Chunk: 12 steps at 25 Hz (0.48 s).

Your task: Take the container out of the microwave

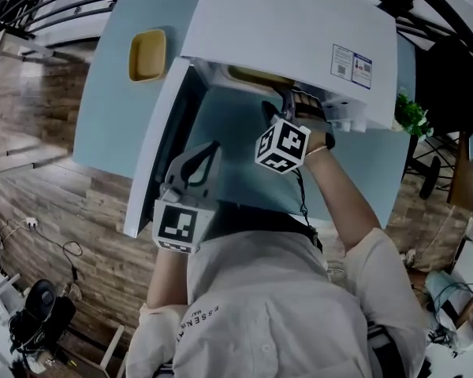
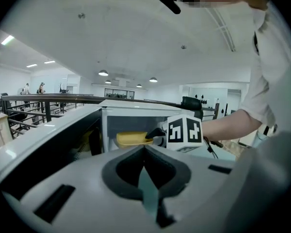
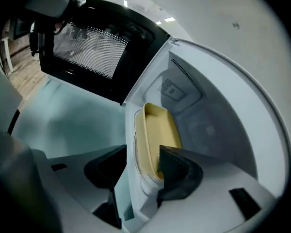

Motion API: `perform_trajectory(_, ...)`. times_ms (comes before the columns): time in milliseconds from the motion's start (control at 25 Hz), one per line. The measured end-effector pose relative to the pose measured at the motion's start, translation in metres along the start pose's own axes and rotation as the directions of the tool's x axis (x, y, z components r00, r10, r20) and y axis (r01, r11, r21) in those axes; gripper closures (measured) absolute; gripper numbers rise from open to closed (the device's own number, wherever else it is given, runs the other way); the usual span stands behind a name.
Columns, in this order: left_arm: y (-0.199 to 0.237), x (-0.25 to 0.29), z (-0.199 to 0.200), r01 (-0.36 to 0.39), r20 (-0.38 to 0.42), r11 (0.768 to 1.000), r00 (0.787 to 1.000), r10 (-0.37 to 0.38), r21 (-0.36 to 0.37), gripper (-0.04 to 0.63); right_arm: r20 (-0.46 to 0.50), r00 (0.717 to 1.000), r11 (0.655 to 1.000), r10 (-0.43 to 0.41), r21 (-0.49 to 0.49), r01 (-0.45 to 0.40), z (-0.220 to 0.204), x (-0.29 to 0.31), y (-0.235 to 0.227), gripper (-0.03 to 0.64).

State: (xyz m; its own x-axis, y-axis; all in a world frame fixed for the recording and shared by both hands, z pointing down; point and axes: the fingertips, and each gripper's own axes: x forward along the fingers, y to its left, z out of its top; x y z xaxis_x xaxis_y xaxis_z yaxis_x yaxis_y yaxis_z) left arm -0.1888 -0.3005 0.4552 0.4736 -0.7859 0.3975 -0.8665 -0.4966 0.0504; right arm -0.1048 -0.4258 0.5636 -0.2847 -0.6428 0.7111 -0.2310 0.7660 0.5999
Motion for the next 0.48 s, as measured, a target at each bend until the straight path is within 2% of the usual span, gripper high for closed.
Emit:
perform_trajectory(120, 0.0, 0.001, -0.002, -0.001, -0.009, 1.0, 1.0, 0.001, -0.013, 0.594, -0.033, 0.999, 0.999, 0.032, -0.039, -0.033, -0.004, 0.012, 0.0, 0.396)
perform_trajectory(320, -0.007, 0.002, -0.001, 0.041, 0.004, 0.998, 0.999, -0.041, 0.056, 0.594, -0.085, 0.995, 0.992, 0.054, -0.111, -0.063, -0.008, 0.027, 0.003, 0.399)
perform_trajectory(480, -0.01, 0.002, 0.002, 0.057, 0.007, 0.995, 0.998, -0.058, 0.077, 0.594, -0.115, 0.992, 0.991, 0.055, -0.114, -0.068, -0.013, 0.034, 0.002, 0.483)
